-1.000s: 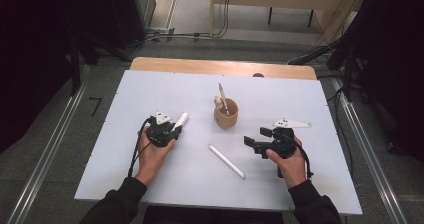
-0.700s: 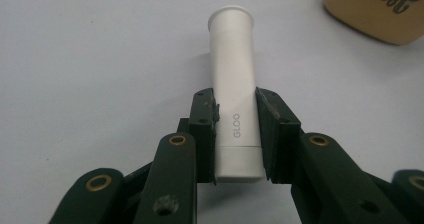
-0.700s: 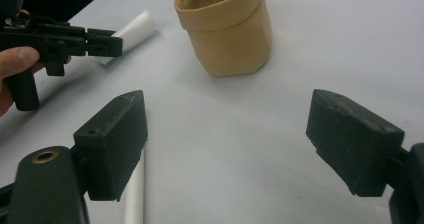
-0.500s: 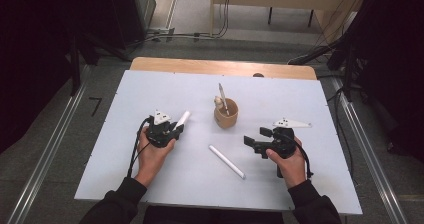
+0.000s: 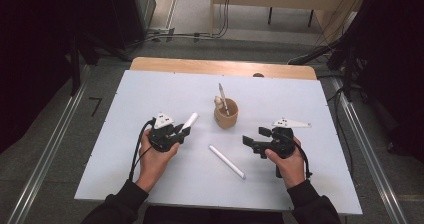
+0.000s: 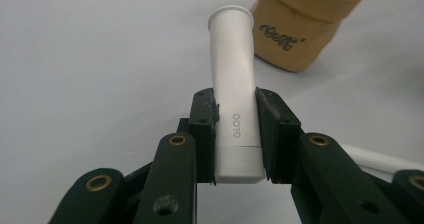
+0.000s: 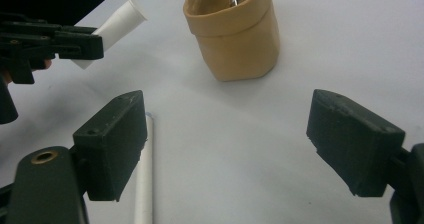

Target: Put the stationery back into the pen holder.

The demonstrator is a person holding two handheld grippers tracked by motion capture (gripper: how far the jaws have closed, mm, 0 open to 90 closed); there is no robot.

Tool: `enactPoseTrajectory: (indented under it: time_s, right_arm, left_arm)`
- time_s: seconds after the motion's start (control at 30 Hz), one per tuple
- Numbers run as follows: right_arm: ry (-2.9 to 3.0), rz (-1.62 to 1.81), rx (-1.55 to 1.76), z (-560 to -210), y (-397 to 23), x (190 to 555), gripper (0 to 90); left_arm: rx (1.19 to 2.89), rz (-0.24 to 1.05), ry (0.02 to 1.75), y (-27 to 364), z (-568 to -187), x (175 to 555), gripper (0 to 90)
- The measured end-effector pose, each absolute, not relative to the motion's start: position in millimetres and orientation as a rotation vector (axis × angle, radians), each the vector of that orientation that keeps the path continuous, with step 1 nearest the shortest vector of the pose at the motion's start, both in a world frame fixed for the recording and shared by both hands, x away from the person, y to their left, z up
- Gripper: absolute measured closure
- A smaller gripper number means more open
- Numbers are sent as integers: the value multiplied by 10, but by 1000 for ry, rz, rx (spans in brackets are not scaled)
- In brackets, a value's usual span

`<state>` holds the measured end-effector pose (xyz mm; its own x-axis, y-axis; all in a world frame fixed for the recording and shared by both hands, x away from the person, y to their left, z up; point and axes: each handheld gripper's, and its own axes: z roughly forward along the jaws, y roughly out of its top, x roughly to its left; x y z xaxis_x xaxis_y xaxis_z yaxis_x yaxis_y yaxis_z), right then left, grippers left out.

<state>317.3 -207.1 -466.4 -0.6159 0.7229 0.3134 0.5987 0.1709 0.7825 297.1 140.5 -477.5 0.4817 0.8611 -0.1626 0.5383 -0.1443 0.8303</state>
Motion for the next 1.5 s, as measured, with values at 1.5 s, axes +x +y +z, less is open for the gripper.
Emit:
enactPoseTrajectory:
  time_s: [1.5]
  right_arm:
    - [2352, 1566, 1344, -4694, -1756, 3268, 172]
  left_arm:
    - [1863, 345, 980, 660, -4747, 2802, 724]
